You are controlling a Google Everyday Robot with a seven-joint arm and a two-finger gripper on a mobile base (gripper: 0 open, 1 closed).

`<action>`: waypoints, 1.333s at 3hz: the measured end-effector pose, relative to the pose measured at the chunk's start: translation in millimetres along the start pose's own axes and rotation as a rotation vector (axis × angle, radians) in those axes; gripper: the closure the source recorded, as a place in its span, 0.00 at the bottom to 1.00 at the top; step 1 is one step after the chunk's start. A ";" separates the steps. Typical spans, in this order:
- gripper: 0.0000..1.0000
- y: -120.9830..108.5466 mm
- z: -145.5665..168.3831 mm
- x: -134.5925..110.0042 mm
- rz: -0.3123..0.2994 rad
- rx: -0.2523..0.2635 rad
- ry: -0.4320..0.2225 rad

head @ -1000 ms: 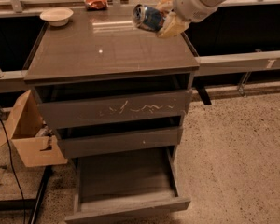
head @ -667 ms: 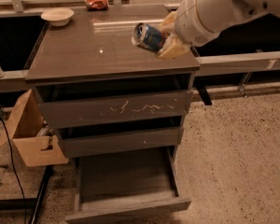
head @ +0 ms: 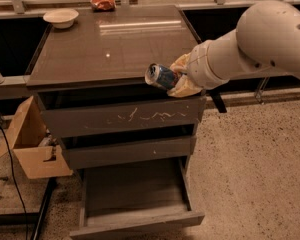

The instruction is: Place redbull can into bottom drawer

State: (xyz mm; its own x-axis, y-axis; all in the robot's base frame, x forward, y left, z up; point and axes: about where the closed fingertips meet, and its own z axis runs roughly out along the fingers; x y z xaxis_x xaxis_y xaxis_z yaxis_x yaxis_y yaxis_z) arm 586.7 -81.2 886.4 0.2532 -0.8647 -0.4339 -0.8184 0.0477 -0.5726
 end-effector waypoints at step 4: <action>1.00 97.9 75.1 70.1 0.072 -0.129 0.007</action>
Offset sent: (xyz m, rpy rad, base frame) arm -0.0015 0.0003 -0.0397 -0.0212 0.0141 0.0487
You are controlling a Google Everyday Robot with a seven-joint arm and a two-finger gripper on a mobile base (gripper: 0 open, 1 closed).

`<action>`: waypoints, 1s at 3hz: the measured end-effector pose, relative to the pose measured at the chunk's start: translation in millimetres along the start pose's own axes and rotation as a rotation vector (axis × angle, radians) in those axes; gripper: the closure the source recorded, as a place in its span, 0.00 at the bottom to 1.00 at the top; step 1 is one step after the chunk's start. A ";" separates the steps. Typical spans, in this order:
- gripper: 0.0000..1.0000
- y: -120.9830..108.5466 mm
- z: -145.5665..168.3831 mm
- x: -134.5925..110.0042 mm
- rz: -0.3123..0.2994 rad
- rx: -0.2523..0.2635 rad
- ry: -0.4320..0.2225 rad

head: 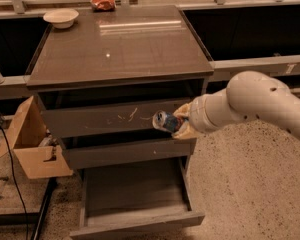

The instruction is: Place redbull can into bottom drawer

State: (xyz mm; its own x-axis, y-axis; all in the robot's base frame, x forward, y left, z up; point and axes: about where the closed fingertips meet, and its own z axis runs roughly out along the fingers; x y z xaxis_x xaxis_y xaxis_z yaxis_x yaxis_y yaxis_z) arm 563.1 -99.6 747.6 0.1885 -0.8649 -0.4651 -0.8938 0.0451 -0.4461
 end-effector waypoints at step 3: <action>1.00 118.3 129.4 98.0 0.099 -0.102 -0.060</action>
Offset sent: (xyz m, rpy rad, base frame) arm -0.0416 -0.0179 -0.1970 0.0901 0.1097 -0.0260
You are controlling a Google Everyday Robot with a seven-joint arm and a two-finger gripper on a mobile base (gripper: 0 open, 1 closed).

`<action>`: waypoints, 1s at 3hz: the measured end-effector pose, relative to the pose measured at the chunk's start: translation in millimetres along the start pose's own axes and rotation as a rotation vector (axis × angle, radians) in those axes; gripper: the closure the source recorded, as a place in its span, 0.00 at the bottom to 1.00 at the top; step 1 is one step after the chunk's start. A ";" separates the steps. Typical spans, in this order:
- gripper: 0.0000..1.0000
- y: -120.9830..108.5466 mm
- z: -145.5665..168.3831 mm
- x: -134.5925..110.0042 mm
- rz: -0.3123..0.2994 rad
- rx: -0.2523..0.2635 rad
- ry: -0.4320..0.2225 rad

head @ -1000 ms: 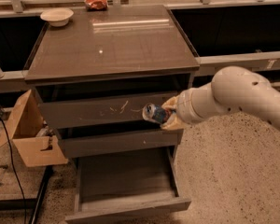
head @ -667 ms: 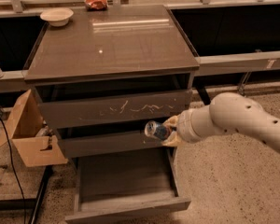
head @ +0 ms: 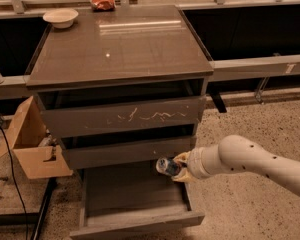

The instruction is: Place redbull can into bottom drawer

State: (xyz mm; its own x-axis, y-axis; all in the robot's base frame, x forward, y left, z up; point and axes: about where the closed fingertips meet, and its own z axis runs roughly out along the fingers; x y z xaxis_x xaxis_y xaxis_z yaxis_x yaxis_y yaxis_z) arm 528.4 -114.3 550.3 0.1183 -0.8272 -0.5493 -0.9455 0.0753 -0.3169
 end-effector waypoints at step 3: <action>1.00 -0.2 55.4 10.0 -0.044 -0.057 -0.100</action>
Offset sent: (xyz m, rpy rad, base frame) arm 0.0102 0.0133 -0.0370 0.0657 -0.0045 0.0937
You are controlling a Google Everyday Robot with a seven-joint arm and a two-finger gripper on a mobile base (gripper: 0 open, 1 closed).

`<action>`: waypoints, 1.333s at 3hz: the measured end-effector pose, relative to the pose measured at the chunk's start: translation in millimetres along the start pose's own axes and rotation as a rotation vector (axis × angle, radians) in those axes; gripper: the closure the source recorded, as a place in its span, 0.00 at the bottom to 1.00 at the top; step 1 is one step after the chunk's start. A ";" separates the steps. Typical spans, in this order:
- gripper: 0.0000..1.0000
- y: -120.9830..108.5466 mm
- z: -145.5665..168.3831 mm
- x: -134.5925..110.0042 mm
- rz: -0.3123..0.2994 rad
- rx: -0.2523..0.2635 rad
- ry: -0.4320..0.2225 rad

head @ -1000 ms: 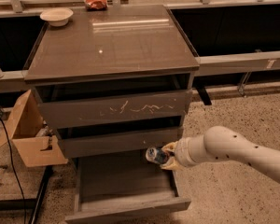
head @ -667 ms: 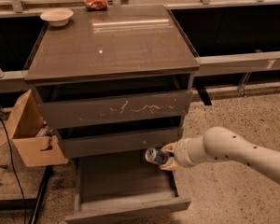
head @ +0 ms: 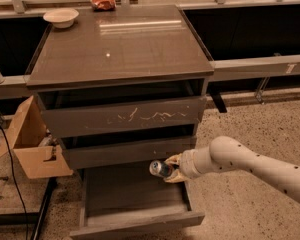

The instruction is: Place redbull can into bottom drawer

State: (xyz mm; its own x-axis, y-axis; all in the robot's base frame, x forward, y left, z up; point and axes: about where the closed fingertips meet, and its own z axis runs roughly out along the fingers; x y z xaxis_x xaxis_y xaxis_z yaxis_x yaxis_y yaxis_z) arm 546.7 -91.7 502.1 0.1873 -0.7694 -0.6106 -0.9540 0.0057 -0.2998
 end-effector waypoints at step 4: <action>1.00 0.5 115.1 40.1 0.034 -0.086 -0.144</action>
Offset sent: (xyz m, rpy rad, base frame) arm 0.0491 0.0395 -0.1039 0.1601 0.0596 0.0686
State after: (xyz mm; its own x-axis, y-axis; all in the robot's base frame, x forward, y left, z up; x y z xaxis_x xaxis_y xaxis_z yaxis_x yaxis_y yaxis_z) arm 580.6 -49.0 393.1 0.1807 -0.6702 -0.7198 -0.9757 -0.0297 -0.2173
